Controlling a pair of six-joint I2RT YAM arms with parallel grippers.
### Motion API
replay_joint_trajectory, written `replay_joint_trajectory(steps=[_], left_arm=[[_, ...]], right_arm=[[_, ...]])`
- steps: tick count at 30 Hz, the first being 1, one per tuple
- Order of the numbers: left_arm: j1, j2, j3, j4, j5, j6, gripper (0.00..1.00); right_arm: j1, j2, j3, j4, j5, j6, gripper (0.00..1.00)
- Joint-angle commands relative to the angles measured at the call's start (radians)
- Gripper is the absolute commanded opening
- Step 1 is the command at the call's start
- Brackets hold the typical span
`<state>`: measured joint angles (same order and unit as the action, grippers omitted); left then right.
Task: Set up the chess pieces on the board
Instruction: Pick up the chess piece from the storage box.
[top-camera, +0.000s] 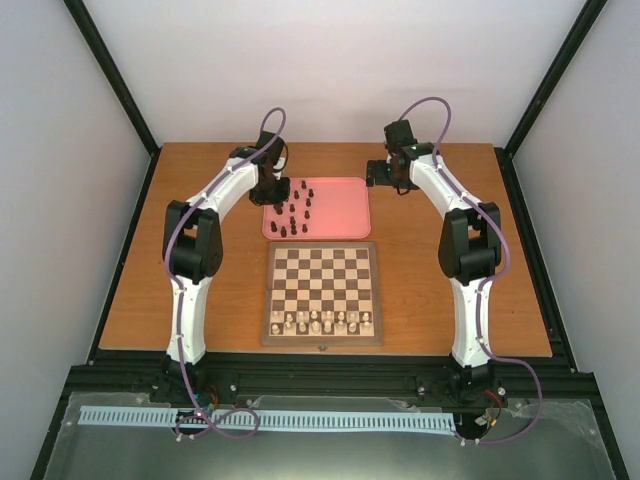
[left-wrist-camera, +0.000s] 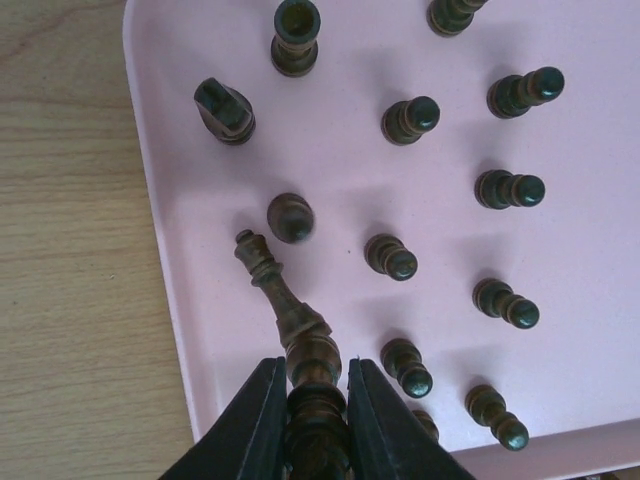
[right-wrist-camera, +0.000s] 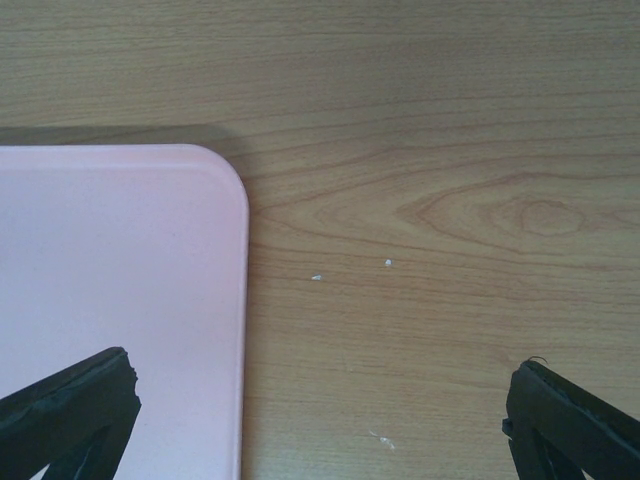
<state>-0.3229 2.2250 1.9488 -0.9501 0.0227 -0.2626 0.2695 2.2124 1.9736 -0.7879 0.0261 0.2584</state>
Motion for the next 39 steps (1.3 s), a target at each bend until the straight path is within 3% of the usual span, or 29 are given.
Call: replay_joint_trajectory(steps=[1,11,17,30,34,39], left_arm=[[-0.008,-0.002,0.062,-0.073,0.009,0.031,0.12],[-0.008,-0.080,0.058,-0.159,0.033,0.069,0.12],[-0.008,-0.177,0.064,-0.106,0.009,0.064,0.11],[-0.008,-0.168,0.206,-0.129,0.066,0.026,0.08],[-0.008,-0.211,0.235,-0.137,0.153,0.001,0.05],[-0.008,-0.304,0.188,-0.092,0.309,-0.058,0.01]], right_arm=[[-0.008,0.007,-0.002,-0.002,0.015,-0.002,1.00],[-0.014,-0.003,-0.004,-0.002,0.018,-0.003,1.00],[-0.016,-0.009,-0.015,-0.002,0.016,-0.003,1.00],[-0.015,-0.076,-0.053,0.012,-0.026,-0.005,1.00],[-0.017,-0.154,-0.099,0.020,-0.106,0.016,1.00],[-0.023,-0.305,-0.249,0.102,-0.384,0.056,0.99]])
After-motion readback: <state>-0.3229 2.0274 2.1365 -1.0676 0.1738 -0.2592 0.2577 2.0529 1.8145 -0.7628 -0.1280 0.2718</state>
